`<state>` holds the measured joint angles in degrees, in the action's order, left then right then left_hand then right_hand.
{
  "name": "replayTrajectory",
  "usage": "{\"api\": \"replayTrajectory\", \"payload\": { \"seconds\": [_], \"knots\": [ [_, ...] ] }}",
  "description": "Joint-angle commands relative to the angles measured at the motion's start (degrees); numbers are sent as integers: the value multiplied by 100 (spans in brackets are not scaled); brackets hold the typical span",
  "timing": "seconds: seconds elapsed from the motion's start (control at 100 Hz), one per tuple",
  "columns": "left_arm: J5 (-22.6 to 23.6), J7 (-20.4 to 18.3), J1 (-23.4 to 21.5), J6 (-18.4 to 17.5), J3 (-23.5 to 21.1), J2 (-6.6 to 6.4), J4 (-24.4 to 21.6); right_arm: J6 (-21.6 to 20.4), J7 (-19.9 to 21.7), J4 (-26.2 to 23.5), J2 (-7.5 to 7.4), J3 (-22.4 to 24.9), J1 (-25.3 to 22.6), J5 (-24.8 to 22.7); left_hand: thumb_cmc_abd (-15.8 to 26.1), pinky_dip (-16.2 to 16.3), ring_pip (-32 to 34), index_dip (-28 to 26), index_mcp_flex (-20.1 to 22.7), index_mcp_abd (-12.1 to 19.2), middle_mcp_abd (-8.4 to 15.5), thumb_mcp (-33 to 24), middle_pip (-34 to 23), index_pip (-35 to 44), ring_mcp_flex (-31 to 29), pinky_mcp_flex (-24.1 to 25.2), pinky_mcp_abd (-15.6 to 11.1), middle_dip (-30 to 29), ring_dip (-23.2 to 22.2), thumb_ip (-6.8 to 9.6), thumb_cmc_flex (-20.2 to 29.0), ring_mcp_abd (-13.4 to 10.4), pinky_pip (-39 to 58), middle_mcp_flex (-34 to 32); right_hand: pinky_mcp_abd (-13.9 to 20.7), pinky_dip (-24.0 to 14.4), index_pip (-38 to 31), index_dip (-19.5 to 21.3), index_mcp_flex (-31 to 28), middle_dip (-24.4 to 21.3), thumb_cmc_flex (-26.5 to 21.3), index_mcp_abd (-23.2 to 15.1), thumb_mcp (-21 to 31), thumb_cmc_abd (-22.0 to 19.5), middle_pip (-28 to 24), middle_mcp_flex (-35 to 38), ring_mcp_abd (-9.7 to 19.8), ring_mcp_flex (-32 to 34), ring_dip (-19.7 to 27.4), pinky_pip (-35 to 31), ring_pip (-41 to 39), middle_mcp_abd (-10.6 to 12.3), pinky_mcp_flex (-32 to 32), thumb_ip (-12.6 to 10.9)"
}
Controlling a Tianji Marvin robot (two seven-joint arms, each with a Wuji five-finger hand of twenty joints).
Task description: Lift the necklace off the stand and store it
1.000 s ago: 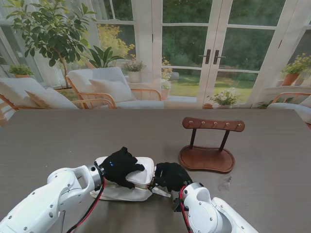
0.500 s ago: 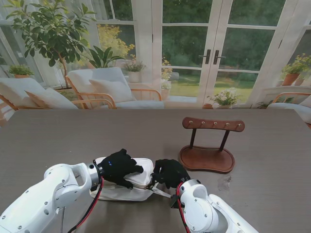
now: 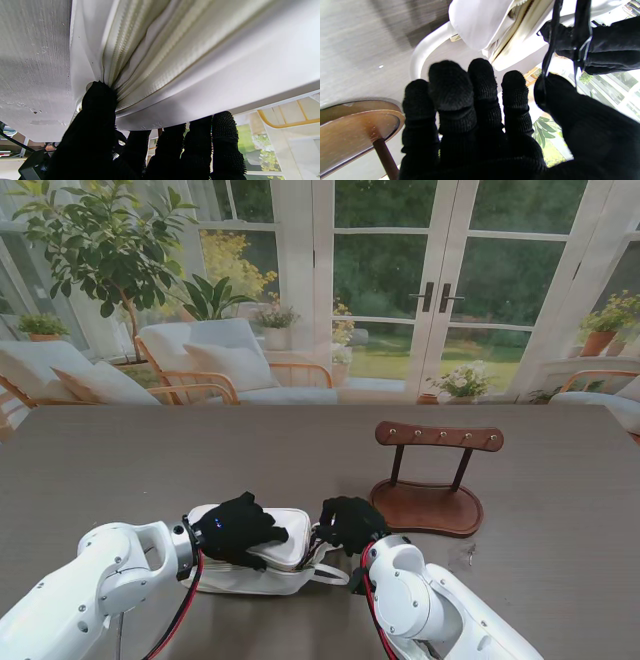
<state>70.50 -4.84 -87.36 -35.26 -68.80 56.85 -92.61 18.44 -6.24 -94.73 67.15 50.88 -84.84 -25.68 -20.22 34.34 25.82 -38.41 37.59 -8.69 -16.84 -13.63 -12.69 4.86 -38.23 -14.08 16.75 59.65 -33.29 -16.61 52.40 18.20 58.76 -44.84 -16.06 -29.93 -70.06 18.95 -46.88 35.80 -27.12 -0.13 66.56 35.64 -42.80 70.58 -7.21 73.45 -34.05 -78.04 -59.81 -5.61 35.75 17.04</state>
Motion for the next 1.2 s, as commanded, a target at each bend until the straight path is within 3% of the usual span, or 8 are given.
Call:
{"api": "replayTrajectory", "payload": {
  "seconds": [0.0, 0.28, 0.4, 0.68, 1.19],
  "knots": [
    [82, -325, -212, -34, 19, -121, 335, 54, 75, 19, 14, 3, 56, -27, 492, -68, 430, -555, 816, 812, 1087, -1360, -1056, 5852, -194, 35, -81, 447, -118, 413, 1412, -437, 9, -1112, -51, 115, -96, 156, -110, 117, -138, 5, 660, 14, -73, 227, 136, 179, -94, -361, -155, 2, 1276, 70],
    [-36, -419, -283, -124, -58, -116, 302, 188, 11, 181, 45, -132, 240, -147, 340, -108, 404, -631, 982, 968, 1152, -1750, -983, 5771, -200, 74, -153, 422, -99, 312, 1280, -480, -21, -1233, -40, 111, -118, 221, -30, 108, -176, -9, 563, -69, -51, 335, 213, 185, -166, -418, -356, 24, 1440, 93],
    [-103, -508, -336, -164, -113, -114, 257, 398, 129, -78, -13, -86, 145, -331, 273, -120, 391, -634, 1046, 1019, 1182, -1844, -982, 5778, -197, 90, -177, 422, -92, 291, 1282, -517, -39, -1290, -32, 116, -133, 234, 0, 100, -175, -14, 533, -108, -28, 367, 237, 185, -177, -421, -391, 45, 1481, 107],
    [-230, -731, -395, -220, -173, -119, 179, 694, 259, -67, -37, -76, 283, -437, 201, -132, 367, -657, 1123, 1075, 1187, -2045, -968, 5761, -204, 123, -204, 424, -82, 236, 1186, -521, -62, -1363, -27, 121, -152, 245, 34, 99, -201, -20, 488, -144, 0, 387, 236, 182, -180, -423, -417, 47, 1498, 118],
    [-320, -879, -412, -304, -206, -128, 145, 1088, 397, 326, 6, -358, 828, -459, 105, -160, 344, -686, 1220, 1141, 1193, -2309, -931, 5705, -214, 188, -195, 411, -76, 172, 1023, -521, -151, -1446, 13, 124, -154, 260, 98, 114, -205, -94, 396, -221, 14, 385, 275, 182, -178, -431, -436, 76, 1508, 119]
  ]
}}
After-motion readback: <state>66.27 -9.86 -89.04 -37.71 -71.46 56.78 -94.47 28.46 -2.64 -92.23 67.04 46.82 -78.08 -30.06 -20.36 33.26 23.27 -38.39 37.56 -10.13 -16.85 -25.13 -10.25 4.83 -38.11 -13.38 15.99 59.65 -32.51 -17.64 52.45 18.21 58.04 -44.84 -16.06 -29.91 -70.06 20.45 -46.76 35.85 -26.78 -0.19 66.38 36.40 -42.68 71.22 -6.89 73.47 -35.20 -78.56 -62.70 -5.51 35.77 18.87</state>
